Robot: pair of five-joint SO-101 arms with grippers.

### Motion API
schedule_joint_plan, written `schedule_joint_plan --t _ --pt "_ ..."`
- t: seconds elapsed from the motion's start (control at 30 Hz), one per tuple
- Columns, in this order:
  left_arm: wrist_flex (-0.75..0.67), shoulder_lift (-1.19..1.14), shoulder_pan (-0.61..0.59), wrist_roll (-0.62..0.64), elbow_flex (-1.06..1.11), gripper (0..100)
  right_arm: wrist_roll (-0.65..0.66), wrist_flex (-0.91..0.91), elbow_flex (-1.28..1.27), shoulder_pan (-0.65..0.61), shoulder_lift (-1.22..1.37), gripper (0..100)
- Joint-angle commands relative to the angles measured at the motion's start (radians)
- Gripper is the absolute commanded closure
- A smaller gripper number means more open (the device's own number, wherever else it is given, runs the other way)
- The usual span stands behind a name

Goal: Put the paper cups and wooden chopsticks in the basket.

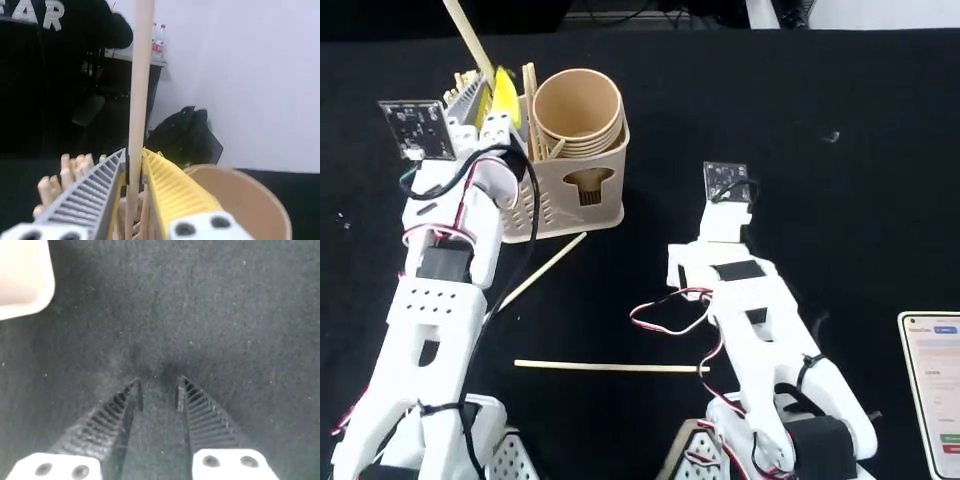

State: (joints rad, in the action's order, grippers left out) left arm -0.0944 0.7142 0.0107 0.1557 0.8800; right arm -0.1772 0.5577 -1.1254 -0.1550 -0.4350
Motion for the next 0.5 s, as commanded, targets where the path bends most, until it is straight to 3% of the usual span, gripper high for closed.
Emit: schedule_joint_plan --t 0.0,0.1,0.47 --pt "-0.021 0.003 -0.016 0.011 0.018 94 0.005 -0.018 0.005 0.014 -0.039 87.5" --pt "0.058 0.025 -0.015 0.014 -0.002 89 0.005 -0.018 0.005 0.014 -0.039 87.5" --pt "0.601 0.272 -0.027 0.006 -0.226 88 0.005 -0.018 0.005 0.014 -0.039 87.5"
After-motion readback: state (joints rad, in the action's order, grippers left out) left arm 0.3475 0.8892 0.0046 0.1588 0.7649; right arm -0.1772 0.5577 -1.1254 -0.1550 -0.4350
